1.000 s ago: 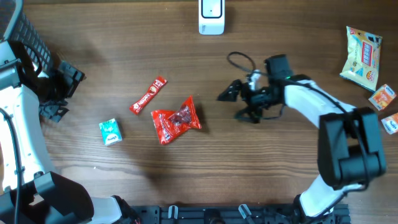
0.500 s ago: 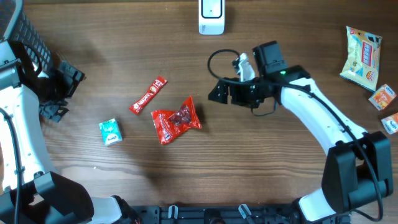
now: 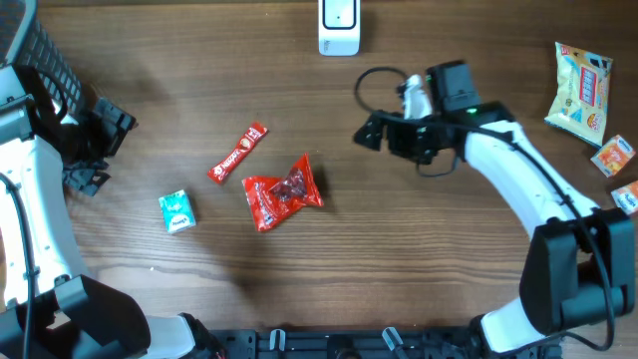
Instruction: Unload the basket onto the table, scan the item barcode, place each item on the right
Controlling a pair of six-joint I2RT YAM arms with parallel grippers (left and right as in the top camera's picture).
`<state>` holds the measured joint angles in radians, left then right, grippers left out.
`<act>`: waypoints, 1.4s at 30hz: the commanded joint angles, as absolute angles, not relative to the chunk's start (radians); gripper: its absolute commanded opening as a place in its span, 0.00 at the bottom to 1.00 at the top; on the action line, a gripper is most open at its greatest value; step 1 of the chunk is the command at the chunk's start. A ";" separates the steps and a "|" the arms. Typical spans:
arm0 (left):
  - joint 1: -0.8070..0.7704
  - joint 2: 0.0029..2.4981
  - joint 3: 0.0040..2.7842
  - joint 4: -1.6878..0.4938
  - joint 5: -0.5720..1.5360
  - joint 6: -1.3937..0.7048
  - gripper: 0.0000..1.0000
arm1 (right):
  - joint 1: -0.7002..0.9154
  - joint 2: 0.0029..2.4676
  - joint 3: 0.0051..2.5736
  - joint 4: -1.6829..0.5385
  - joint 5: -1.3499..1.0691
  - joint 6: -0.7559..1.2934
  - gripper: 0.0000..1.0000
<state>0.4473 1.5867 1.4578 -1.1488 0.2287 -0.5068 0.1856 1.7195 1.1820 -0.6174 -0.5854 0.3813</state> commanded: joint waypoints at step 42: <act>-0.704 1.900 1.457 -1.125 -0.192 -1.064 1.00 | -0.098 1.736 1.172 -0.629 -0.463 0.340 1.00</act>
